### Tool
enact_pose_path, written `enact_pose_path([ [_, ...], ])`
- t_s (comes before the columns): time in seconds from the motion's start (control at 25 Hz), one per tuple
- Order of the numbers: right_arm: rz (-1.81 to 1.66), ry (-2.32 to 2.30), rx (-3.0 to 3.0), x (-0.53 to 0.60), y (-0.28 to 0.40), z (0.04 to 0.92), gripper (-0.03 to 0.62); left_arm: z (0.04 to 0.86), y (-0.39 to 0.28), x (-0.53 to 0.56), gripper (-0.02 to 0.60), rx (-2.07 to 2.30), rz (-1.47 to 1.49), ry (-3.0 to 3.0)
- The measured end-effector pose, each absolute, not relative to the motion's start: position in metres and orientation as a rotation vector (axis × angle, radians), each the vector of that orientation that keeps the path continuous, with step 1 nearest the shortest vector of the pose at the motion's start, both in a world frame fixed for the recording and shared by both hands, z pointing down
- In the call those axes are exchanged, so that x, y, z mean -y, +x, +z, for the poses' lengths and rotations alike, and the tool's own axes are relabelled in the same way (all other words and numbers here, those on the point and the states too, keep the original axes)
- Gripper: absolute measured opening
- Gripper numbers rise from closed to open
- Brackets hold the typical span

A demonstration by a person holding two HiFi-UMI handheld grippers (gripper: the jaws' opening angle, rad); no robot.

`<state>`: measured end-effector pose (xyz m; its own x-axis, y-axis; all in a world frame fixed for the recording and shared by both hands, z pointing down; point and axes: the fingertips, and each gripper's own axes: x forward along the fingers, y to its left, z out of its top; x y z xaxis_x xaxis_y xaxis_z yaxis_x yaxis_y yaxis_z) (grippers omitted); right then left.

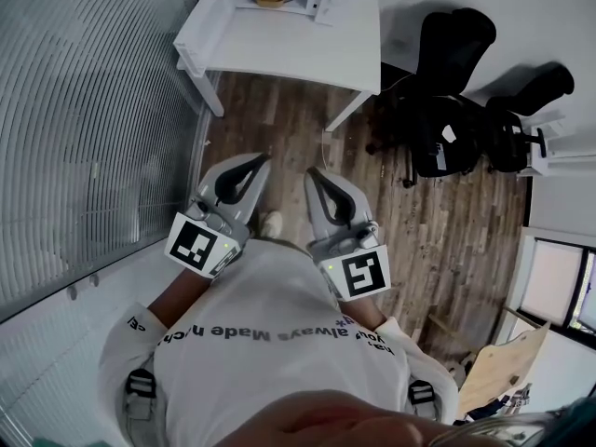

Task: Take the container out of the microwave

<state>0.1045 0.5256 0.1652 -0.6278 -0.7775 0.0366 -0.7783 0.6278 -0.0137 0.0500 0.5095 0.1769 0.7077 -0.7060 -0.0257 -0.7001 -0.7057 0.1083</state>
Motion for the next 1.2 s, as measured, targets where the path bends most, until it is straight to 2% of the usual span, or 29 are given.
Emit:
enact_pose_path([
  [0.44,0.037,1.317,2.797,-0.425,0.071,0.173,0.002,0.186,0.023,-0.406,0.003,1.135,-0.097,2.830],
  [1.2,0.015,1.283,2.749,-0.179,-0.061,0.182,0.002,0.193,-0.102,-0.161,0.003,1.099,-0.136,2.826],
])
